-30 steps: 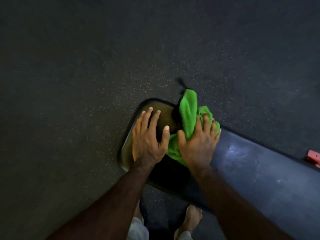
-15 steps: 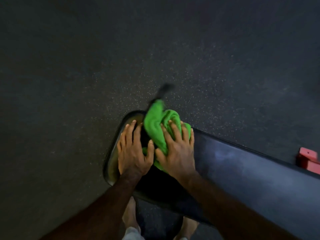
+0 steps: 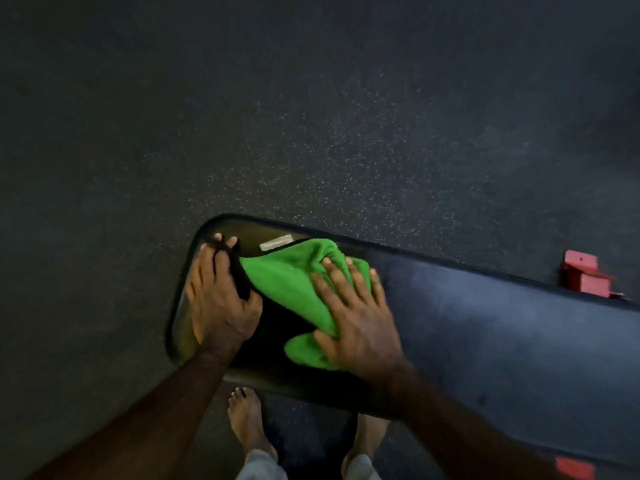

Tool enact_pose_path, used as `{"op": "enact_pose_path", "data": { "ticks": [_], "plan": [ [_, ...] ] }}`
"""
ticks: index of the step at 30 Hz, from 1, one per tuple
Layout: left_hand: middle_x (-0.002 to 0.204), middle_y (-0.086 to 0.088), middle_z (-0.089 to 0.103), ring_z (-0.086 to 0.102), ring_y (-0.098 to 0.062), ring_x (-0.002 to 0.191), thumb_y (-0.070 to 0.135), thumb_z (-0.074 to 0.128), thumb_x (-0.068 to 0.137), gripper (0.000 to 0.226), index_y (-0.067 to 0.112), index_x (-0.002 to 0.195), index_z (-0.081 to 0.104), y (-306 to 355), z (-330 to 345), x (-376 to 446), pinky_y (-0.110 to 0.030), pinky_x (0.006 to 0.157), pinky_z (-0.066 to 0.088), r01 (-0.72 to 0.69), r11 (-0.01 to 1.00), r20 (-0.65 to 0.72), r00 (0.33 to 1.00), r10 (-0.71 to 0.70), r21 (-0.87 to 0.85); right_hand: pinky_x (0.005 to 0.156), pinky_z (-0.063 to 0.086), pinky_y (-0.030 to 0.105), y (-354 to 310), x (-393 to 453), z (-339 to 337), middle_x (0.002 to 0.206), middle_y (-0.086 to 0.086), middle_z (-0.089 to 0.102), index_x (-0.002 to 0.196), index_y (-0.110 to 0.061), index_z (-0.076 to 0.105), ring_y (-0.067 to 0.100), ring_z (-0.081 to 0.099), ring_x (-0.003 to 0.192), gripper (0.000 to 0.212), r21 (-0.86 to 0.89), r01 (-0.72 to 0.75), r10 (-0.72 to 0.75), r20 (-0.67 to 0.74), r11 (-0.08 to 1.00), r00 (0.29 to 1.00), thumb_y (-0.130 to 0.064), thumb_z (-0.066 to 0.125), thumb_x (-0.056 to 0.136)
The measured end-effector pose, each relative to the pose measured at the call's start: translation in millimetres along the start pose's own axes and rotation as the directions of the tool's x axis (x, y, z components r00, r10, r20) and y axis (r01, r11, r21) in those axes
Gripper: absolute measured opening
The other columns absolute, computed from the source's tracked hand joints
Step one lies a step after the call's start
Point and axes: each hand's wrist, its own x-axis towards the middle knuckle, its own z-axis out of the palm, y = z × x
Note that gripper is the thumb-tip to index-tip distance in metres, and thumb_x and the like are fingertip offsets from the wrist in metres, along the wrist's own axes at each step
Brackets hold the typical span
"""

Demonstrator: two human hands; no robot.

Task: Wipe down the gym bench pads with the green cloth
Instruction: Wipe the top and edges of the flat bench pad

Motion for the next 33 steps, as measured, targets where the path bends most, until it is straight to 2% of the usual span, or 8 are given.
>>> {"op": "enact_pose_path", "data": {
  "ticks": [5,8,11,16,19,22,28,33],
  "plan": [
    [0.163,-0.004,0.033,0.028,-0.026,0.152,0.061,0.05,0.092,0.073,0.02,0.152,0.042,2.8,-1.8,-3.0,-0.054,0.122,0.027,-0.031,0.998,-0.006,1.0,0.031,-0.059,0.126,0.007,0.061,26.8,-13.3,-23.1,0.167,0.008,0.033,0.166,-0.031,0.015,0.039,0.015,0.157,0.098,0.084,-0.471,0.478,-0.108,0.878,0.872,-0.052,0.052,0.078],
    [0.163,-0.008,0.034,0.028,-0.03,0.152,0.054,0.052,0.095,0.068,0.015,0.151,0.047,23.1,8.1,-10.9,-0.05,0.124,0.026,-0.111,0.983,-0.053,0.993,0.104,-0.144,0.125,0.007,0.064,-4.6,-19.2,-25.8,0.162,0.021,0.037,0.164,-0.041,0.017,0.045,0.014,0.156,0.098,0.072,-0.252,0.253,0.005,0.965,0.968,-0.049,0.057,0.074],
    [0.161,-0.007,0.04,0.033,-0.03,0.15,0.044,0.053,0.097,0.055,0.016,0.145,0.056,54.9,25.6,-15.3,-0.042,0.123,0.026,-0.271,0.945,-0.023,0.962,0.272,-0.182,0.117,0.028,0.067,13.5,-20.0,-19.6,0.157,0.018,0.044,0.146,-0.035,0.053,0.045,0.03,0.151,0.079,0.073,-0.146,0.152,-0.08,0.987,0.985,-0.056,0.061,0.071],
    [0.159,-0.005,0.045,0.035,-0.026,0.15,0.038,0.046,0.103,0.048,0.019,0.145,0.058,84.8,48.1,-1.3,-0.048,0.121,0.03,-0.283,0.939,0.058,0.952,0.299,-0.197,0.124,0.017,0.064,35.6,-9.8,-10.4,0.168,0.006,0.031,0.152,-0.024,0.046,0.036,0.019,0.157,0.081,0.333,-0.572,0.646,-0.181,0.75,0.742,-0.054,0.051,0.077],
    [0.159,-0.004,0.045,0.032,-0.025,0.152,0.032,0.042,0.103,0.048,0.02,0.147,0.055,78.2,54.7,3.2,-0.05,0.123,0.027,-0.332,0.929,0.099,0.931,0.35,-0.163,0.127,0.008,0.058,-10.6,-51.1,9.2,0.172,0.005,0.019,0.162,-0.029,0.031,0.036,0.006,0.16,0.089,0.151,-0.264,0.281,-0.105,0.953,0.954,-0.057,0.052,0.08],
    [0.161,0.0,0.043,0.028,-0.02,0.154,0.032,0.039,0.105,0.048,0.022,0.149,0.054,69.4,54.3,3.0,-0.048,0.125,0.023,-0.367,0.916,0.123,0.914,0.387,-0.16,0.124,0.018,0.057,12.8,-76.9,14.9,0.171,0.002,0.024,0.155,-0.03,0.042,0.032,0.013,0.159,0.086,0.018,0.054,-0.053,-0.043,0.998,0.998,-0.061,0.056,0.076],
    [0.161,0.001,0.042,0.026,-0.02,0.154,0.047,0.044,0.1,0.055,0.022,0.149,0.054,76.1,50.8,-1.6,-0.046,0.125,0.022,-0.333,0.928,0.139,0.924,0.356,-0.167,0.126,0.011,0.057,-12.4,-77.4,21.9,0.169,0.007,0.028,0.154,-0.025,0.046,0.036,0.015,0.158,0.08,0.234,-0.522,0.56,-0.143,0.82,0.816,-0.057,0.053,0.081],
    [0.159,0.001,0.046,0.029,-0.021,0.153,0.05,0.048,0.097,0.058,0.021,0.146,0.057,79.0,45.4,0.8,-0.05,0.123,0.026,-0.295,0.931,0.154,0.931,0.331,-0.217,0.124,0.021,0.056,-61.6,-82.1,34.6,0.164,0.005,0.038,0.149,-0.029,0.047,0.032,0.019,0.157,0.077,0.106,-0.179,0.189,-0.096,0.978,0.977,-0.072,0.058,0.086]
  ]
}}
